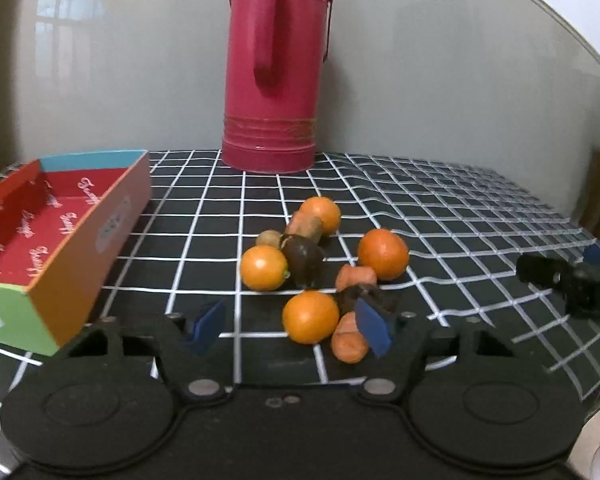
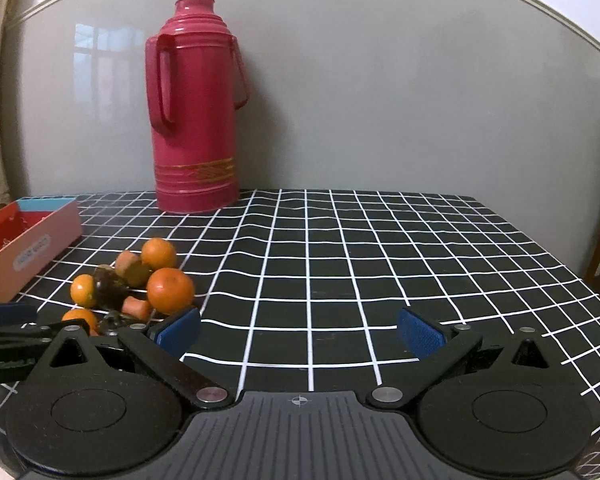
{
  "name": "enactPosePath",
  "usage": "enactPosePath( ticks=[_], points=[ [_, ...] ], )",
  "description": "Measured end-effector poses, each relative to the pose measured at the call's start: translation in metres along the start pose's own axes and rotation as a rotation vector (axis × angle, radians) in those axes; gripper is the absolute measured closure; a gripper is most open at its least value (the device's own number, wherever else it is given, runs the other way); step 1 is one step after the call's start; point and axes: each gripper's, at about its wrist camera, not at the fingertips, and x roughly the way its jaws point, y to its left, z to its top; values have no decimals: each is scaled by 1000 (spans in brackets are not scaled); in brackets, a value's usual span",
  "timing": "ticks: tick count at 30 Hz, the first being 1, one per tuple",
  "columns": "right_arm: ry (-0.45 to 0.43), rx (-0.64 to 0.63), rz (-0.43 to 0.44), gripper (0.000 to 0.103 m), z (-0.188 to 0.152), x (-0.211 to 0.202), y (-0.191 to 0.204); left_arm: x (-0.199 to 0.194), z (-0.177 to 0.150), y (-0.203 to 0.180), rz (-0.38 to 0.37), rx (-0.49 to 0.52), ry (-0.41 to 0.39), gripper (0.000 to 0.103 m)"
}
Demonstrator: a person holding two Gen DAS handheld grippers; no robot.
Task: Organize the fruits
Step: 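Reach the left gripper into the fruit pile and grasp a small orange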
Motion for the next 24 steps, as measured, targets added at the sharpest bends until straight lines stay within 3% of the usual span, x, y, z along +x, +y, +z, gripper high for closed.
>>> enactPosePath(
  ticks=[6,12,14,20,24],
  points=[
    [-10,-4,4,0,2,-1,0,1,-5,10,-78,-162,26,49],
    [-4,-23,10,0,2,-1,5,-14,-4,16,19,-137,-2,51],
    [-4,-24,17,0,2,-1,6,-14,-4,21,9,-156,11,50],
    [2,-37,12,0,0,0,6,-16,-5,0,29,-22,14,46],
    [6,-29,6,0,-2,1,4,-11,0,-4,23,-16,8,46]
  ],
)
